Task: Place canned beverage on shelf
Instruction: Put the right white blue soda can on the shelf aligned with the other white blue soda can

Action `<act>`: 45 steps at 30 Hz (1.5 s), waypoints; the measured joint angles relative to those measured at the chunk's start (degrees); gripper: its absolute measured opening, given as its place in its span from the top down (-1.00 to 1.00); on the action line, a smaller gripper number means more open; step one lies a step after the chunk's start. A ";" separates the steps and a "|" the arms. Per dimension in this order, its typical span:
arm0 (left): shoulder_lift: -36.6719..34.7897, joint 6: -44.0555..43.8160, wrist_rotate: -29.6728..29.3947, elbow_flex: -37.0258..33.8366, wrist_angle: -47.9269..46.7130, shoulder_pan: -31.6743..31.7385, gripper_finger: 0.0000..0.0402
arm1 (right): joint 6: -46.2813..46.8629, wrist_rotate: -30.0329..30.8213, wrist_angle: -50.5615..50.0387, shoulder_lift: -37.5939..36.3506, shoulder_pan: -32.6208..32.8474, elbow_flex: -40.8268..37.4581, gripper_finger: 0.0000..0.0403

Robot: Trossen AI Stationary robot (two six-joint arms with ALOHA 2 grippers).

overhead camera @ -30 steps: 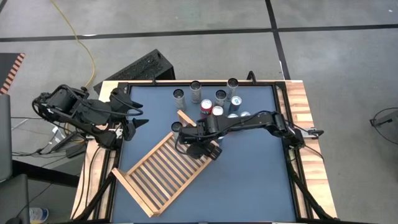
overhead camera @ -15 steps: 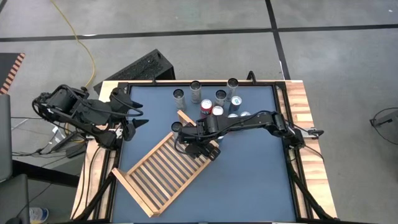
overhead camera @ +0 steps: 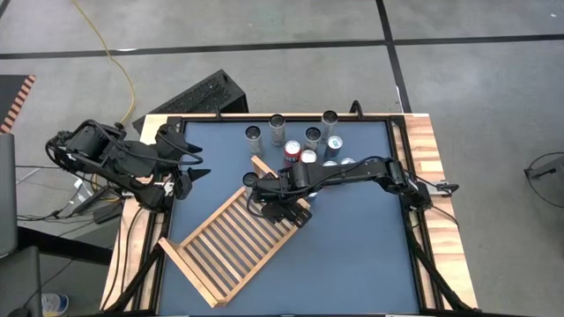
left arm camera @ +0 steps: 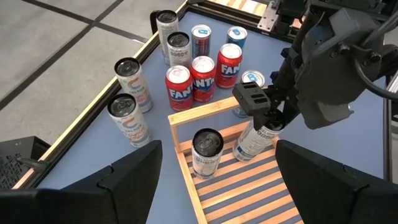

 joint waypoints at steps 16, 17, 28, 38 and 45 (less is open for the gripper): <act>-0.02 0.35 0.35 0.00 0.04 0.00 -0.51 | 0.91 0.48 0.18 -0.06 0.00 0.62 -0.32; 0.00 0.33 0.33 0.00 0.02 0.00 -0.51 | 0.91 0.48 0.15 -0.07 0.00 1.09 -0.32; -0.01 0.28 0.24 0.00 -0.20 0.00 -0.51 | 1.27 0.87 -0.62 -0.13 0.00 7.50 -0.32; -0.02 -0.02 -0.07 0.00 -0.73 0.00 -0.51 | 10.47 1.12 -5.34 -4.72 1.40 7.28 -0.17; -0.02 0.57 -0.31 0.00 -1.25 0.00 -0.51 | 10.58 -1.80 -7.52 -2.69 2.05 7.19 0.55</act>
